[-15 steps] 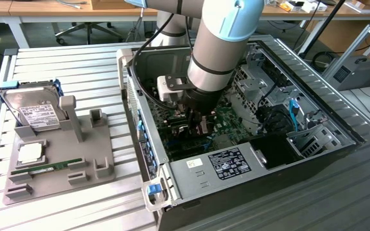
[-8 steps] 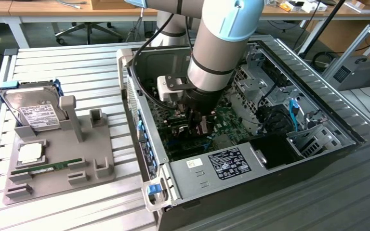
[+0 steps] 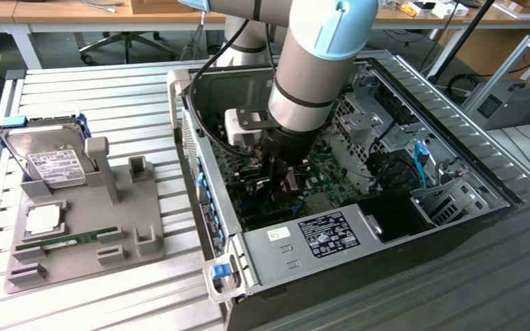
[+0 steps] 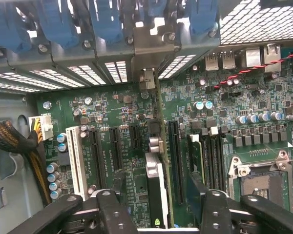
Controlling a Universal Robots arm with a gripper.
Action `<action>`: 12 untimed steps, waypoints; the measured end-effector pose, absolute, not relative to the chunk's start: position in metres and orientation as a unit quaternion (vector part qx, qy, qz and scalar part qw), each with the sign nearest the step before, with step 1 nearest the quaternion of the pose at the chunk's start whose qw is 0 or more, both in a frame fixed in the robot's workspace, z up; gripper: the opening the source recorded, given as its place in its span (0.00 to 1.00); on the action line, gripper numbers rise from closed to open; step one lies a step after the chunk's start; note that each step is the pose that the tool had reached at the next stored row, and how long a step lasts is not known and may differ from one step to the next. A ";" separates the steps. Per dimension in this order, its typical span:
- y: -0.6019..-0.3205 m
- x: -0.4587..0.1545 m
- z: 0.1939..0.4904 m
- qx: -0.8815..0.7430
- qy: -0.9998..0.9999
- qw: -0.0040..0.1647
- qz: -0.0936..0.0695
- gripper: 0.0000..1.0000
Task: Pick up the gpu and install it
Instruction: 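Insert the gpu into the slot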
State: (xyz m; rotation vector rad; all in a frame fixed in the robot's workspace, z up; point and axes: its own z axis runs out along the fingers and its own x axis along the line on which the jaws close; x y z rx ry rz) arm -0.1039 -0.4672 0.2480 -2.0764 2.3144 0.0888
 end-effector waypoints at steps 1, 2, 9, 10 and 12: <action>-0.467 -0.104 0.249 -0.667 0.744 0.016 0.029 0.62; -0.467 -0.104 0.251 -0.667 0.744 0.016 0.029 0.62; -0.465 -0.104 0.277 -0.667 0.744 0.015 0.028 0.62; -0.464 -0.104 0.280 -0.667 0.744 0.015 0.028 0.62; -0.464 -0.104 0.285 -0.668 0.744 0.015 0.028 0.62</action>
